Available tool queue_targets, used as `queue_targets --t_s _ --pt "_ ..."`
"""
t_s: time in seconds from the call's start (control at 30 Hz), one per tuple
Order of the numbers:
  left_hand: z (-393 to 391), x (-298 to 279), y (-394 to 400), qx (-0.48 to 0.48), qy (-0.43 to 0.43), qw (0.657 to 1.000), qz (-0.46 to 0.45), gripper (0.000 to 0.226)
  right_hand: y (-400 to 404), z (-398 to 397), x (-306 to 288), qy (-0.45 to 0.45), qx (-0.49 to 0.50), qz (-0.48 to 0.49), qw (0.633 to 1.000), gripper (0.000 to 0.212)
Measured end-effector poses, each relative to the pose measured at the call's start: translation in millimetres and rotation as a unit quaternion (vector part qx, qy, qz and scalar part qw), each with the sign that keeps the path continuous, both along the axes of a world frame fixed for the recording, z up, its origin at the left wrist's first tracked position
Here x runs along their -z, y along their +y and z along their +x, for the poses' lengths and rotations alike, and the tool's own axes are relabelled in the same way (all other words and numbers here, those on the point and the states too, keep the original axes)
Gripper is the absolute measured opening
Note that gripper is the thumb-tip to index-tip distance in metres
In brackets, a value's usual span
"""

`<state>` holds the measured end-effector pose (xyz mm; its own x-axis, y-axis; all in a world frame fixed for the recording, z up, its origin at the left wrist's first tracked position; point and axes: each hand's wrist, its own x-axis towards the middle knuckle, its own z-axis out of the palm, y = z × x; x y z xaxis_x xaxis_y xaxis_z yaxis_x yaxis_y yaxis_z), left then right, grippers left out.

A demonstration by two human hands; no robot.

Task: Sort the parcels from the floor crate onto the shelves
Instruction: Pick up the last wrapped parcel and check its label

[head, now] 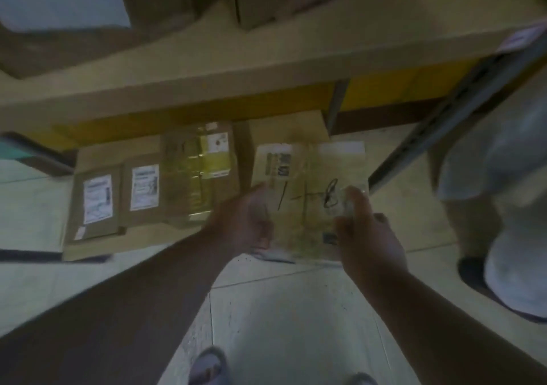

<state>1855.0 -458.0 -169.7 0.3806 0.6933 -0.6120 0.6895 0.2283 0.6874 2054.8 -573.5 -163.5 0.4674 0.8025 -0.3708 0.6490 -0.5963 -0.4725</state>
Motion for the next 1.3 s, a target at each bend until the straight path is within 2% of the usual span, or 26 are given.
queue_targets --t_s 0.07,0.13,0.17,0.27,0.37,0.43,0.5,0.67,0.77,0.87,0.93,1.07,1.17,1.3 --pt "3 11 27 0.007 -0.005 0.999 0.036 0.077 34 10 29 0.023 0.005 0.01 1.0 0.064" --pt "0 26 47 0.032 0.021 0.996 0.078 0.089 62 16 51 0.033 -0.031 -0.001 0.999 0.093" --pt "2 28 52 0.04 0.037 0.994 0.095 0.091 72 18 58 0.026 -0.045 0.002 0.999 0.099" --pt "16 45 64 0.051 0.073 0.982 0.165 0.083 97 27 76 0.026 -0.029 0.031 0.999 0.091" --pt "38 61 72 0.024 0.097 0.973 0.207 0.05 116 39 90 -0.001 -0.027 0.037 0.999 0.083" --pt "47 78 79 0.031 0.12 0.963 0.24 0.041 128 46 100 -0.007 -0.026 0.034 0.999 0.067" --pt "48 96 87 0.033 0.134 0.957 0.255 0.043 139 49 112 -0.002 -0.032 0.031 0.999 0.054" --pt "50 117 103 0.033 0.155 0.949 0.273 0.058 161 53 138 -0.044 -0.048 0.029 0.997 0.047" --pt "50 112 94 0.007 0.163 0.944 0.285 0.058 158 51 135 -0.063 -0.046 0.048 0.996 0.051" --pt "47 99 60 0.02 0.202 0.923 0.326 0.055 136 39 117 -0.107 -0.054 0.095 0.988 0.057" --pt "42 89 31 0.029 0.216 0.915 0.34 0.054 115 29 97 -0.106 -0.064 0.116 0.986 0.064" --pt "24 54 -33 0.04 0.179 0.935 0.304 0.06 63 5 37 -0.071 -0.083 0.129 0.986 0.059" --pt "1 -1 -91 -0.008 0.184 0.947 0.262 0.062 21 -17 -30 -0.051 -0.107 0.146 0.982 0.057" --pt "-16 -102 -167 -0.059 0.19 0.953 0.229 0.061 -35 -40 -142 -0.025 -0.162 0.123 0.979 0.06"
